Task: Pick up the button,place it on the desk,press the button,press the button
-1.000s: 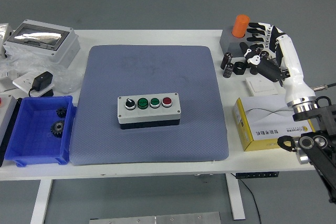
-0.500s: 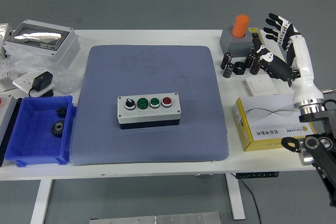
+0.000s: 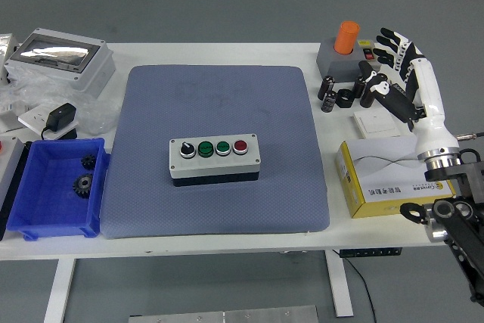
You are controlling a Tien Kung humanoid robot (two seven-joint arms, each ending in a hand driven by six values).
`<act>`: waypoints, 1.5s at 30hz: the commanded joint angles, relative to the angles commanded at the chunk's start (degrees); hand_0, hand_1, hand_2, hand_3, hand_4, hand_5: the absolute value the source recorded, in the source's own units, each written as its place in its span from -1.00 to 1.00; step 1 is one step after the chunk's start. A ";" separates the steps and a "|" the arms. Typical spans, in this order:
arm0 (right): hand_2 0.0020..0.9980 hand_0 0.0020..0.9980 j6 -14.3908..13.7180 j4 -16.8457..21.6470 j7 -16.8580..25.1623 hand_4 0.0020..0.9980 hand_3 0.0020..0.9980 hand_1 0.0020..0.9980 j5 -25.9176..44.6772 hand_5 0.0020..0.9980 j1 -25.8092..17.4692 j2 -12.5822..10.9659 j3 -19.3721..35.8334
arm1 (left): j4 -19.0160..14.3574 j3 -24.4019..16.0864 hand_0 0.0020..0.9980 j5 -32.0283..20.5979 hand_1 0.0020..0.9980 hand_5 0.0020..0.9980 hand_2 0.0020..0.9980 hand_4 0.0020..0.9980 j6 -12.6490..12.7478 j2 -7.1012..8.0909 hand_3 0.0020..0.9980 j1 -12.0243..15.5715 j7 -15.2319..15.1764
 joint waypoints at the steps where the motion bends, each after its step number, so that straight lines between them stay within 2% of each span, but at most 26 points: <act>1: 0.69 0.59 0.02 -0.02 0.04 0.66 0.76 0.61 0.09 0.00 -0.08 0.03 0.06 | 0.00 0.08 0.33 -0.17 0.24 0.25 0.24 0.85 0.04 0.00 0.46 0.06 0.02; 19: 0.72 0.72 1.23 -1.97 0.12 0.69 0.76 0.65 2.56 0.06 0.93 1.30 -2.23 | -0.32 2.10 0.33 -4.09 0.24 0.26 0.24 0.86 0.82 -0.31 0.46 1.02 0.88; 32: 0.73 0.73 4.43 -3.23 1.27 0.71 0.76 0.67 7.47 0.12 2.76 2.64 -4.68 | -0.37 2.22 0.33 -4.42 0.24 0.27 0.24 0.87 0.92 -0.76 0.47 1.06 0.98; 33: 0.73 0.74 4.78 -3.26 1.40 0.77 0.75 0.68 7.97 0.29 2.71 2.67 -4.62 | -0.38 2.29 0.33 -4.53 0.24 0.27 0.24 0.87 0.93 -0.83 0.47 1.10 1.03; 38: 0.73 0.74 6.16 -3.37 1.96 0.77 0.75 0.68 9.83 0.29 1.87 2.73 -3.85 | -0.41 2.51 0.33 -4.76 0.24 0.27 0.24 0.87 0.94 -1.02 0.47 1.15 1.17; 39: 0.72 0.75 6.38 -3.38 1.99 0.88 0.73 0.68 10.09 0.67 1.70 2.72 -3.67 | -0.43 2.53 0.33 -4.73 0.24 0.28 0.24 0.87 0.92 -0.98 0.47 1.13 1.22; 44: 0.72 0.75 7.29 -3.23 2.05 0.88 0.73 0.68 11.12 0.67 1.06 2.39 -2.72 | -0.45 2.49 0.33 -4.49 0.24 0.28 0.24 0.87 0.83 -0.66 0.47 0.96 1.33; 45: 0.72 0.76 7.43 -3.18 2.07 0.90 0.72 0.68 11.29 0.85 0.98 2.31 -2.53 | -0.46 2.50 0.33 -4.47 0.24 0.28 0.24 0.87 0.81 -0.62 0.47 0.95 1.38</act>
